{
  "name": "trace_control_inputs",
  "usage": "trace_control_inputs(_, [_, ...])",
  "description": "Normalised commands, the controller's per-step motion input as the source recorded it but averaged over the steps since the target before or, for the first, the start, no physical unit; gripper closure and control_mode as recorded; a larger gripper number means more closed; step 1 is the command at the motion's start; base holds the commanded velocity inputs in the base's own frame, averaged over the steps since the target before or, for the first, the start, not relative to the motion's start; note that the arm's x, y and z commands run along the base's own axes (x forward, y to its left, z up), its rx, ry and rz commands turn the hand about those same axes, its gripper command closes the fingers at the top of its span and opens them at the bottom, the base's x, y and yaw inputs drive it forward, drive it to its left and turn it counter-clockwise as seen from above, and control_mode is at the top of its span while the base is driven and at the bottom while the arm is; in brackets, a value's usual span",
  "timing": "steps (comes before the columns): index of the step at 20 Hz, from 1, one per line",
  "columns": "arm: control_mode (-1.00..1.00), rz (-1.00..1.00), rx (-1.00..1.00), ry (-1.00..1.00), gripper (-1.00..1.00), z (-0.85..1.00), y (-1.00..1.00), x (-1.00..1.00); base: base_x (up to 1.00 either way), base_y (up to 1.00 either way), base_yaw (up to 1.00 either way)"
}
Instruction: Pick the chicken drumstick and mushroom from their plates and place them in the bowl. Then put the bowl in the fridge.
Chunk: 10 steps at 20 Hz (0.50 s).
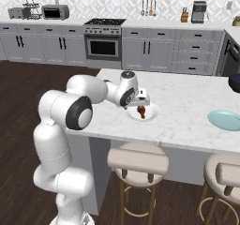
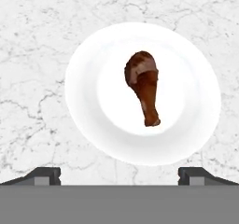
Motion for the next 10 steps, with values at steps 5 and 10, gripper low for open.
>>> trace_control_inputs(5, [-1.0, 0.0, 0.04, 0.0, -1.0, -0.24, -0.09, 0.13, 0.0, 0.0, 0.0])
trace_control_inputs(10, [-1.0, 0.0, 0.06, 0.0, -1.0, -0.31, 0.0, 0.23, 0.0, 0.0, 0.0])
